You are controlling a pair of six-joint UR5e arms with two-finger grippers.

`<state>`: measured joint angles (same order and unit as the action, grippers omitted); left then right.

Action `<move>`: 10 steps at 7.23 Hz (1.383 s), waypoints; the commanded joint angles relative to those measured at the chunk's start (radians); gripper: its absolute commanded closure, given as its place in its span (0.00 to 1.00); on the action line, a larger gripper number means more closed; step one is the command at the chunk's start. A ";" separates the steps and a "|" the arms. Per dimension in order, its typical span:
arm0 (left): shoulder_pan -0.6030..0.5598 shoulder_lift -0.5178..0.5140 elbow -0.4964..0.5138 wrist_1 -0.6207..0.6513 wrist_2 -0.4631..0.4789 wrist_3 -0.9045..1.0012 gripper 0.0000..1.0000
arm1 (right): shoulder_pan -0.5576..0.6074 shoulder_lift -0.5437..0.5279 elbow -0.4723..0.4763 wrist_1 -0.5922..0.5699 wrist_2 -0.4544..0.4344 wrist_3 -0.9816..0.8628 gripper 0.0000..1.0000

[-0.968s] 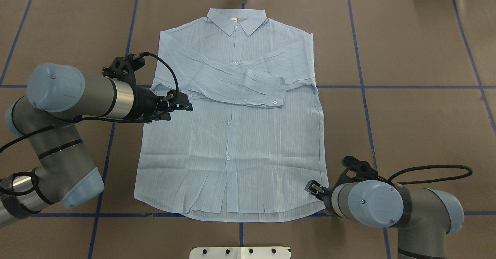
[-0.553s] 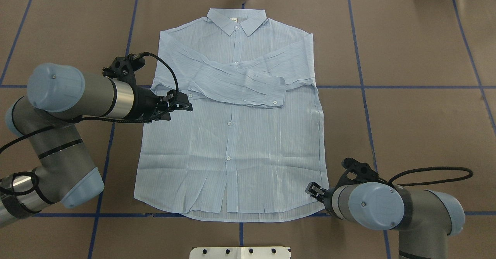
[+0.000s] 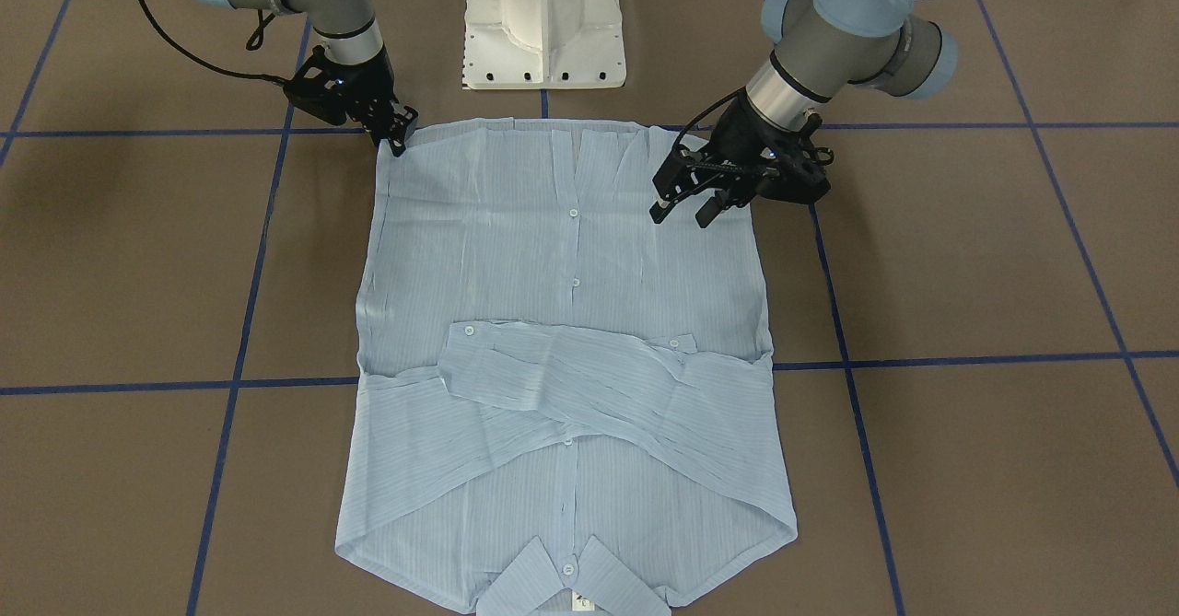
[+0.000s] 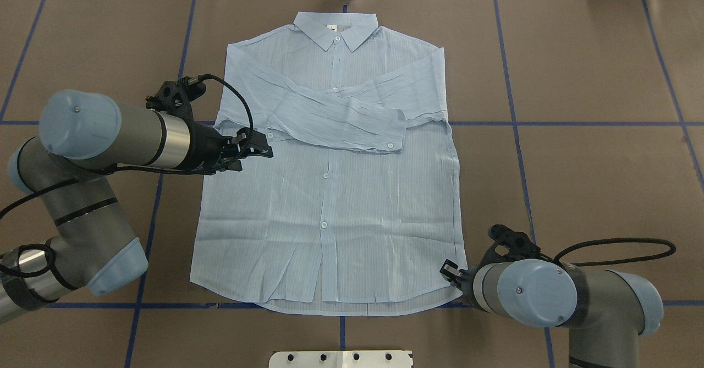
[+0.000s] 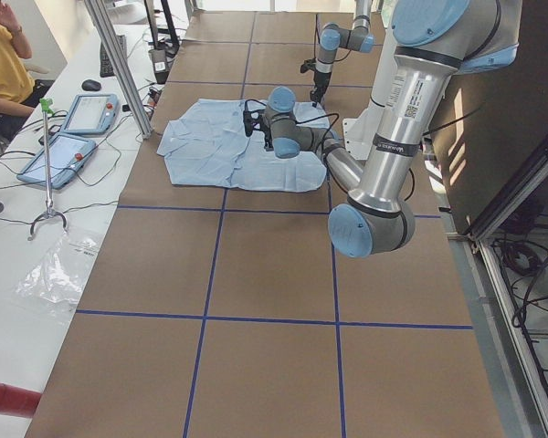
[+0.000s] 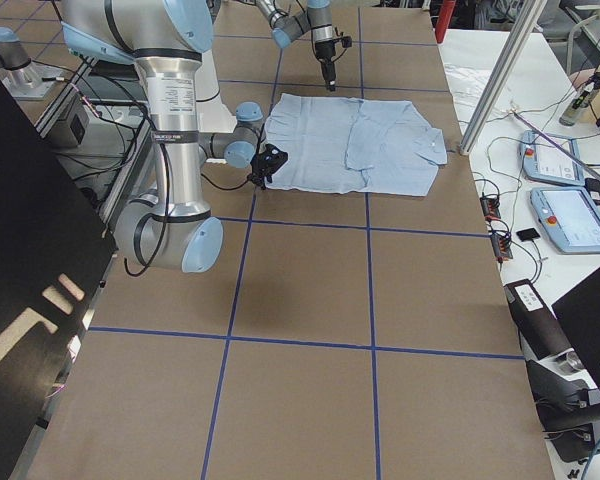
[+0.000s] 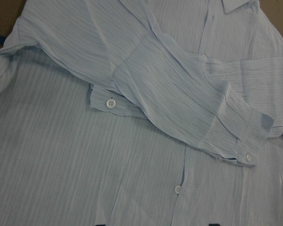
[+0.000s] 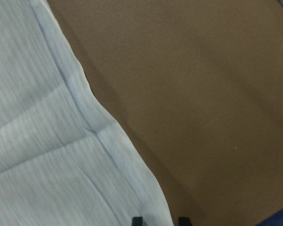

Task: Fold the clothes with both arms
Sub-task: 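Lower both grippers and pinch the two hem corners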

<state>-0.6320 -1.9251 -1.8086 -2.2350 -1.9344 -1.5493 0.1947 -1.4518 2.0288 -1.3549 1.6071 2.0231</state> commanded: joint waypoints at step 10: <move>0.219 0.319 -0.222 0.202 0.218 -0.070 0.21 | -0.009 0.004 0.057 -0.102 0.002 0.000 1.00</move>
<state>-0.4775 -1.6389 -2.0117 -2.0380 -1.7314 -1.5873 0.1861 -1.4493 2.0862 -1.4572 1.6092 2.0233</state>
